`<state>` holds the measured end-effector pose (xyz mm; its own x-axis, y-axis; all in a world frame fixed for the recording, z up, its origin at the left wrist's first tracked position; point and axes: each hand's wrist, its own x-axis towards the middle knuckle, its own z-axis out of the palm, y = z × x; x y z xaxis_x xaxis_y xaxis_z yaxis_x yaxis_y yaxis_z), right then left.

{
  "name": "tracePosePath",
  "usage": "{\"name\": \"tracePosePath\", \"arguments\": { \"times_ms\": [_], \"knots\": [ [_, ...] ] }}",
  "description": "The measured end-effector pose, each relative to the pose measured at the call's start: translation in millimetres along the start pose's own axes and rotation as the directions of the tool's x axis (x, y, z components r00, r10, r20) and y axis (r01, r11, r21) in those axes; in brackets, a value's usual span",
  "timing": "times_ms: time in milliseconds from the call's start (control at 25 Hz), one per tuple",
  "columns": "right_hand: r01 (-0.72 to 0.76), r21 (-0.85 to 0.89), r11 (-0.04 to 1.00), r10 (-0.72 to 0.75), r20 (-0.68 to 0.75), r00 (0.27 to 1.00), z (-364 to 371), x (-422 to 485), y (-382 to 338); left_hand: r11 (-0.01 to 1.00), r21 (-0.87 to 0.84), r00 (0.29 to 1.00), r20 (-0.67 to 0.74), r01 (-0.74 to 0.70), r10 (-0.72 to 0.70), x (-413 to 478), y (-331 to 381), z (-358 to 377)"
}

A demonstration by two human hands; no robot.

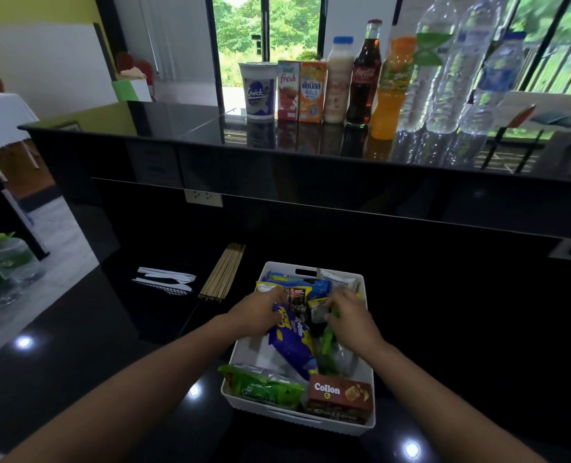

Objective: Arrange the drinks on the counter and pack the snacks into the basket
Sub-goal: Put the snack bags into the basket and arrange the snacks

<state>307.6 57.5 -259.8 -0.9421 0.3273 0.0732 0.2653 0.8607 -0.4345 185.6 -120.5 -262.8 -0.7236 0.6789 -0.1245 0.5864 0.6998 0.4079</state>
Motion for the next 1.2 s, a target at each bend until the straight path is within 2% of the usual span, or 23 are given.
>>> {"name": "tracePosePath", "arguments": {
  "times_ms": [120,200,240,320,400,480,560,640,720,800,880,960,1040,1200],
  "knots": [
    [-0.023,0.070,0.997,0.012,0.150,0.989,3,5,5,0.984,-0.179,1.000,0.008,0.009,-0.007,3,2,1],
    [-0.040,0.072,0.997,0.026,0.184,0.983,5,6,10,0.955,-0.297,0.999,0.053,0.028,-0.012,2,1,-1],
    [-0.046,0.078,0.996,0.032,0.181,0.983,5,7,12,0.957,-0.292,0.996,0.082,-0.002,0.027,1,-1,-2],
    [-0.016,0.052,0.998,0.006,0.186,0.982,3,8,15,0.972,-0.202,0.980,0.134,-0.118,0.146,-1,-3,-2],
    [0.055,-0.061,0.997,-0.040,0.223,0.974,2,8,17,0.973,-0.098,0.967,0.131,-0.209,0.220,-3,-6,6],
    [0.082,-0.160,0.984,-0.043,0.235,0.971,-1,8,20,0.963,0.066,0.963,0.076,-0.263,0.257,-7,-8,14],
    [0.096,-0.197,0.976,-0.052,0.216,0.975,-4,8,23,0.902,0.300,0.943,-0.027,-0.310,0.333,-8,-12,17],
    [0.086,-0.199,0.976,-0.055,0.158,0.986,-7,9,24,0.845,0.426,0.917,-0.080,-0.324,0.392,-5,-15,10],
    [0.038,-0.207,0.978,-0.022,0.078,0.997,-8,8,24,0.878,0.363,0.939,-0.025,-0.312,0.344,-4,-18,-2],
    [-0.024,-0.224,0.974,0.032,0.030,0.999,-6,8,21,0.951,0.230,0.977,0.102,-0.204,0.185,-5,-21,-11],
    [-0.060,-0.249,0.967,0.063,0.007,0.998,-3,9,18,0.967,0.230,0.987,0.146,-0.105,0.073,-6,-24,-12],
    [-0.066,-0.281,0.957,0.066,-0.007,0.998,-1,9,13,0.960,0.280,0.993,0.120,-0.028,-0.006,-6,-26,-8],
    [-0.070,-0.301,0.951,0.063,-0.033,0.997,0,9,8,0.950,0.313,0.999,0.051,-0.014,-0.002,-4,-27,-3],
    [-0.046,-0.310,0.950,0.044,-0.016,0.999,5,3,2,0.857,0.489,0.970,-0.079,-0.165,0.232,-3,-29,16]
  ]
}}
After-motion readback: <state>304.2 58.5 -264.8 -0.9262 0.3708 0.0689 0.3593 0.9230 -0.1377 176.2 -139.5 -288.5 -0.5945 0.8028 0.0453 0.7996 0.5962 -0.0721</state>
